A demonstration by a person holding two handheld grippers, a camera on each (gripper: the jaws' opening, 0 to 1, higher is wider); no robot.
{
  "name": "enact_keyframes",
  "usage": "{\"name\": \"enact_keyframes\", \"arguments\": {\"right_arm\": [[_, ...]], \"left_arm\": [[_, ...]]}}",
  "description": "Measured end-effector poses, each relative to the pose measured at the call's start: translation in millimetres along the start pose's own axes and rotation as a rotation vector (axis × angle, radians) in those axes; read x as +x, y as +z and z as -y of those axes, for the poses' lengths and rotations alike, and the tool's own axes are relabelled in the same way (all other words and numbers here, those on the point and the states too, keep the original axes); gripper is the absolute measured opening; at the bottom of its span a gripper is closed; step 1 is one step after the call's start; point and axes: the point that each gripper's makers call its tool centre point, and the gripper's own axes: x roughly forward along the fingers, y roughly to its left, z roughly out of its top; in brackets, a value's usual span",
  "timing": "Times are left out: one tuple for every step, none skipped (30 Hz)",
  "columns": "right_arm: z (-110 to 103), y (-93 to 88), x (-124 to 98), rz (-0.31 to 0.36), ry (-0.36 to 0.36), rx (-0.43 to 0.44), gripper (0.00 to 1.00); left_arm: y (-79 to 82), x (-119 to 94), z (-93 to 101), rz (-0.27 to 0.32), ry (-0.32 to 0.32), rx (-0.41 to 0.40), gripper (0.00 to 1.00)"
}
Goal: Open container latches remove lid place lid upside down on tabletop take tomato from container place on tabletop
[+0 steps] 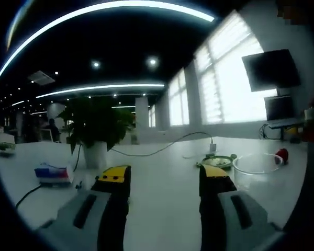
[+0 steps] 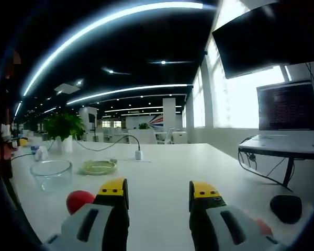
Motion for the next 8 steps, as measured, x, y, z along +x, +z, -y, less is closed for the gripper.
{"name": "enact_keyframes", "arguments": {"right_arm": [[0.9, 0.0, 0.2, 0.001, -0.001, 0.002, 0.41], [1.3, 0.5, 0.1, 0.002, -0.002, 0.003, 0.40], [2.0, 0.7, 0.3, 0.003, -0.004, 0.004, 0.40], [2.1, 1.2, 0.3, 0.004, -0.004, 0.005, 0.40], [2.5, 1.4, 0.5, 0.004, -0.004, 0.006, 0.40], [2.6, 2.1, 0.4, 0.006, -0.005, 0.006, 0.40], [3.1, 2.6, 0.7, 0.009, -0.005, 0.008, 0.40], [3.2, 3.1, 0.7, 0.010, -0.005, 0.010, 0.40]], "left_arm": [[0.3, 0.1, -0.2, 0.000, 0.001, 0.002, 0.44], [0.6, 0.2, -0.4, 0.001, 0.001, 0.002, 0.44], [0.9, 0.2, -0.4, 0.002, 0.001, 0.002, 0.44], [1.3, 0.2, -0.4, 0.002, 0.001, 0.002, 0.43], [1.6, 0.2, -0.4, 0.003, 0.002, 0.003, 0.43], [1.8, 0.2, -0.5, 0.004, 0.003, 0.002, 0.43], [1.8, 0.3, -0.2, 0.004, 0.002, 0.002, 0.43], [1.9, 0.2, 0.0, 0.003, 0.001, 0.003, 0.43]]}}
